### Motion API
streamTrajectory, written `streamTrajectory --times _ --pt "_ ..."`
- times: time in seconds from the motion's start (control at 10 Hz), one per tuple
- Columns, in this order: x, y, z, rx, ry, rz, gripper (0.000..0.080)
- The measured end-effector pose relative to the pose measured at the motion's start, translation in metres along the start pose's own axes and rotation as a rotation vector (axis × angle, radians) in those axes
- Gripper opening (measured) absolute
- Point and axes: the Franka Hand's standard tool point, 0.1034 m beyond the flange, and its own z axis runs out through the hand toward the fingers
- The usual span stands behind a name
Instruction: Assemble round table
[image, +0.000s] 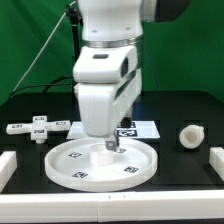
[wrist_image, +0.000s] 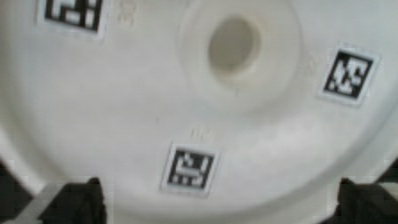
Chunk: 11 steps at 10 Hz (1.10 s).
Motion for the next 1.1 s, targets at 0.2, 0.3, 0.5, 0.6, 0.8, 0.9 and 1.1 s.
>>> streamTrajectory --times 0.2,0.3,0.5,0.6,0.8,0.9,1.1 --pt "0.001 0.001 -0.001 -0.002 -0.003 0.0 0.065" --pt "-0.001 0.001 0.001 -0.002 -0.003 -0.004 0.065" --pt "-0.02 0.001 0.011 -0.044 0.016 -0.069 0.065" --pt "-0.028 0.0 0.016 -0.058 0.017 -0.084 0.065" --pt "-0.031 -0.005 0.026 -0.041 0.015 -0.076 0.065" --pt "-0.031 -0.006 0.03 -0.035 0.014 -0.073 0.065" --pt "-0.027 -0.009 0.035 -0.024 0.015 -0.067 0.065"
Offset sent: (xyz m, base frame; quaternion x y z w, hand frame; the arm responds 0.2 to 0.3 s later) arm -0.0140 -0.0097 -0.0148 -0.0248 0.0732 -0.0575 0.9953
